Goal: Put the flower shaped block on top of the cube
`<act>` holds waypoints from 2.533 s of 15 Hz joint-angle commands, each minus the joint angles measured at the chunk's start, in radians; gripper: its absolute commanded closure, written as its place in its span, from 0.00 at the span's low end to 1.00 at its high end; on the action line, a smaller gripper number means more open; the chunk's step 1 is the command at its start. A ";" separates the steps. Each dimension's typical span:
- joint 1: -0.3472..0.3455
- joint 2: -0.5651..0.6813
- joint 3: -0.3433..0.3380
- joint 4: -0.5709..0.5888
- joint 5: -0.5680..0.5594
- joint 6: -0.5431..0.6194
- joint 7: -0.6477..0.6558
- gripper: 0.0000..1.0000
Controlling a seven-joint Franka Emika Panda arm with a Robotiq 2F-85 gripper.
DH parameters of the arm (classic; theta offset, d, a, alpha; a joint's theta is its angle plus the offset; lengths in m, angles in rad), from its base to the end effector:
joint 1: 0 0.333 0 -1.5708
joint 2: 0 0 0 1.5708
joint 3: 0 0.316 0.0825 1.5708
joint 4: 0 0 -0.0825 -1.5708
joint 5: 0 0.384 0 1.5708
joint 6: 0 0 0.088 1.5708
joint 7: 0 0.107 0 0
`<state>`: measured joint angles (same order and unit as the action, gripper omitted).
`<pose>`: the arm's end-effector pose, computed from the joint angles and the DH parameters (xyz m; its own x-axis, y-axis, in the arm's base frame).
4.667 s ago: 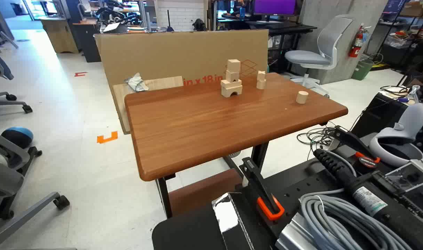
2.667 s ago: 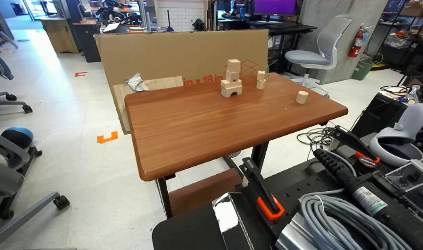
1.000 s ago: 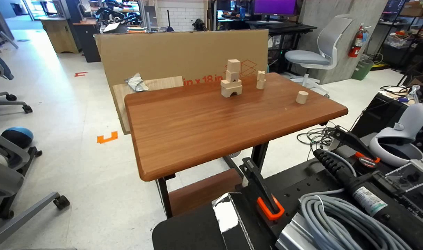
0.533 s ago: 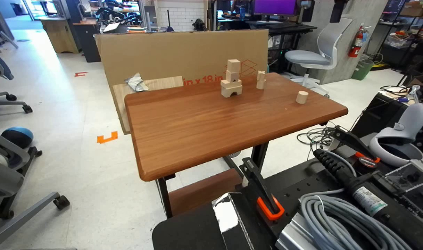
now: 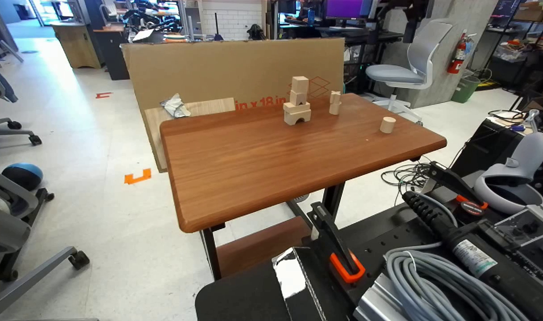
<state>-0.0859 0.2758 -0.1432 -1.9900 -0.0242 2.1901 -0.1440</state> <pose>0.5778 -0.1329 0.3203 0.9944 -0.0680 -0.0811 -0.0644 -0.9968 0.0463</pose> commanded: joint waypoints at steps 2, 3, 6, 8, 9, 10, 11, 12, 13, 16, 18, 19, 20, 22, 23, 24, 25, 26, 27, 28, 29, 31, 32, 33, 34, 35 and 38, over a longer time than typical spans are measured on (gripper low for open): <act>-0.030 0.112 0.037 0.082 0.070 0.052 0.028 0.00; -0.034 0.127 0.043 0.091 0.087 0.051 0.025 0.00; -0.047 0.152 0.057 0.106 0.126 0.062 0.016 0.00; -0.049 0.175 0.060 0.120 0.135 0.077 0.026 0.00; -0.049 0.193 0.059 0.133 0.133 0.080 0.037 0.00; -0.046 0.209 0.057 0.146 0.125 0.082 0.054 0.00; -0.043 0.218 0.056 0.151 0.121 0.093 0.066 0.00; -0.040 0.232 0.055 0.159 0.116 0.100 0.077 0.00; -0.038 0.245 0.055 0.168 0.114 0.110 0.091 0.00; -0.033 0.304 0.053 0.219 0.111 0.115 0.141 0.00; -0.025 0.333 0.050 0.244 0.103 0.123 0.171 0.00; -0.022 0.346 0.049 0.256 0.100 0.126 0.184 0.00; -0.019 0.359 0.047 0.270 0.098 0.125 0.196 0.00; -0.012 0.383 0.044 0.294 0.090 0.124 0.219 0.00; -0.005 0.393 0.042 0.302 0.083 0.130 0.231 0.00; 0.001 0.401 0.040 0.310 0.078 0.135 0.241 0.00; 0.004 0.409 0.041 0.316 0.077 0.140 0.248 0.00; 0.007 0.414 0.044 0.320 0.079 0.153 0.254 0.00; 0.012 0.422 0.042 0.324 0.076 0.164 0.266 0.00; 0.018 0.430 0.040 0.330 0.073 0.173 0.277 0.00; 0.021 0.437 0.040 0.335 0.073 0.180 0.283 0.00; 0.027 0.446 0.039 0.341 0.072 0.186 0.296 0.28; 0.030 0.448 0.039 0.342 0.071 0.185 0.301 0.34; 0.031 0.450 0.039 0.344 0.071 0.184 0.303 0.44; 0.033 0.452 0.038 0.345 0.070 0.184 0.305 0.51; 0.034 0.454 0.038 0.346 0.070 0.184 0.307 0.58; 0.033 0.451 0.040 0.343 0.074 0.183 0.308 0.82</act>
<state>-0.0622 0.7110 -0.0959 -1.6692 0.0650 2.3576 0.1406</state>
